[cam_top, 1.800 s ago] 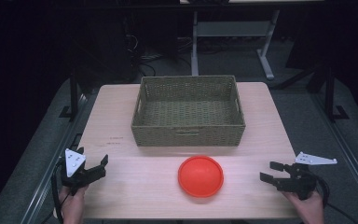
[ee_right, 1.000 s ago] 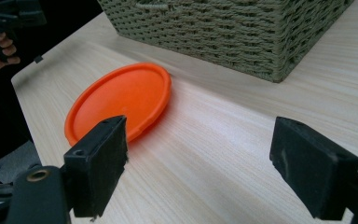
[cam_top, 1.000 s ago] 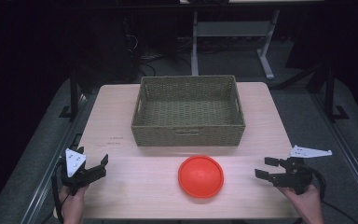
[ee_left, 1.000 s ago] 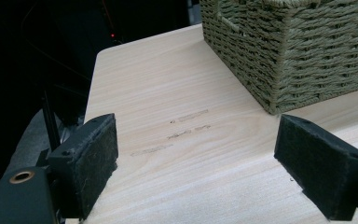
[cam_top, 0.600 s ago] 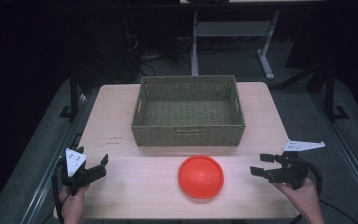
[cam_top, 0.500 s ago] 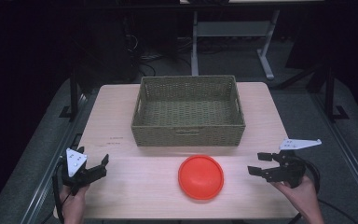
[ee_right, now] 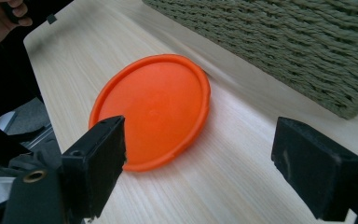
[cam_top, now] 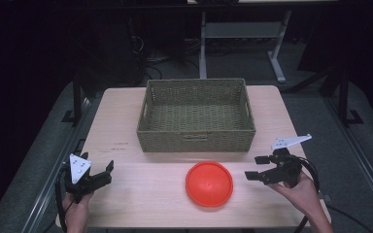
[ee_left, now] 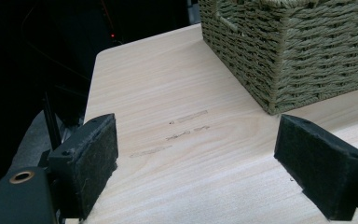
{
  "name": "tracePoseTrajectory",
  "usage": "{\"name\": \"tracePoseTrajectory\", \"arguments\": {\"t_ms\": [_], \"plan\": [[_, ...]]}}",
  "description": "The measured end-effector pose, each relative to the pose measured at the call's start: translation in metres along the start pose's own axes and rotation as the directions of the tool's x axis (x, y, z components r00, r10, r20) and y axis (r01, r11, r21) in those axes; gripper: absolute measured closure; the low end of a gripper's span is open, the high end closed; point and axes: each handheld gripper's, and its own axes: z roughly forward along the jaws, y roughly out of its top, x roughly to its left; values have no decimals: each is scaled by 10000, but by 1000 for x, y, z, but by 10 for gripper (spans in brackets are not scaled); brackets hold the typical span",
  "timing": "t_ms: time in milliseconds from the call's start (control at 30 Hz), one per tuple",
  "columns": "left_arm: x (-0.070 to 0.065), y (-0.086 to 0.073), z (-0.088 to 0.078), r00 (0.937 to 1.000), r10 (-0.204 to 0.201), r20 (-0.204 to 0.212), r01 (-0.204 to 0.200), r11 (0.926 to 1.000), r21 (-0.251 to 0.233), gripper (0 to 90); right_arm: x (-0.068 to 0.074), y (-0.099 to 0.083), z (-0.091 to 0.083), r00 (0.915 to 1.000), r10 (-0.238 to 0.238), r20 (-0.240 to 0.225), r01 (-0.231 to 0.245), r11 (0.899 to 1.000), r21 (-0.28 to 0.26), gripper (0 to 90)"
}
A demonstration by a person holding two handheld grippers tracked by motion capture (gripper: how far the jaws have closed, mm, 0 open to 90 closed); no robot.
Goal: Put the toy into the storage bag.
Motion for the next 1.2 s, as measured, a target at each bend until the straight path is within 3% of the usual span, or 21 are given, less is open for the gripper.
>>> {"name": "tracePoseTrajectory", "arguments": {"t_ms": [733, 1200], "plan": [[1, 1, 0, 10000, 11, -18, -11, 10000, 21, 127, 0, 21, 35, 9981, 67, -619, -17, 9967, 816, 185], [1, 1, 1, 10000, 6, -22, -6, 10000, 51, 127, -13, 24, 72, 9977, 165, -651, -41, 9826, 1859, 236]]}}
